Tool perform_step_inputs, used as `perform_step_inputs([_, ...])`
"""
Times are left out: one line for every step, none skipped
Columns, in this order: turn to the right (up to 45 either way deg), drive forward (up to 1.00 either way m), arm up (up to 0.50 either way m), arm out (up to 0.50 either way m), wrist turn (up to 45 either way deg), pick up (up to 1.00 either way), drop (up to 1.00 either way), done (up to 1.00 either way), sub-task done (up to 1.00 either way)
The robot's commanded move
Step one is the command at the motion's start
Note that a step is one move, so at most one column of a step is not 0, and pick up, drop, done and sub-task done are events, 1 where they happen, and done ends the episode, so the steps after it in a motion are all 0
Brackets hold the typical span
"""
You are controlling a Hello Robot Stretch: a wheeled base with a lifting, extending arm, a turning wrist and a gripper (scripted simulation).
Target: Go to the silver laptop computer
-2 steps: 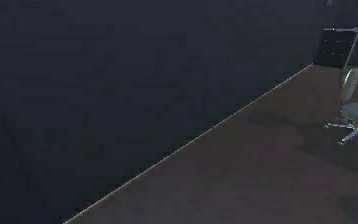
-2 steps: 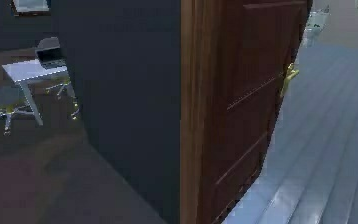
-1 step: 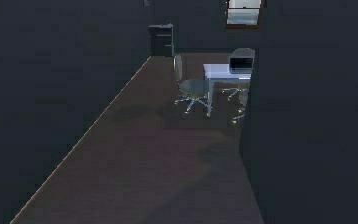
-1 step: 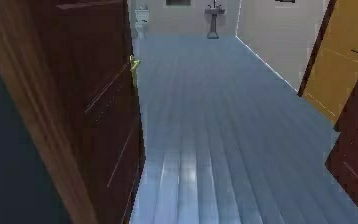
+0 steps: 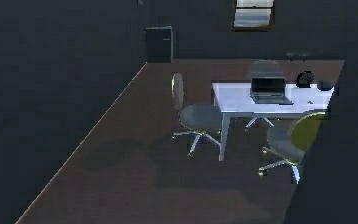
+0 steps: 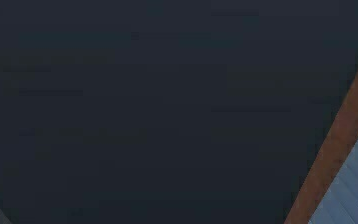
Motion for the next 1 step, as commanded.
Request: perform_step_inputs([3.0,0.00,0.00,0.00,0.0,0.00,0.00,0.00,0.00])
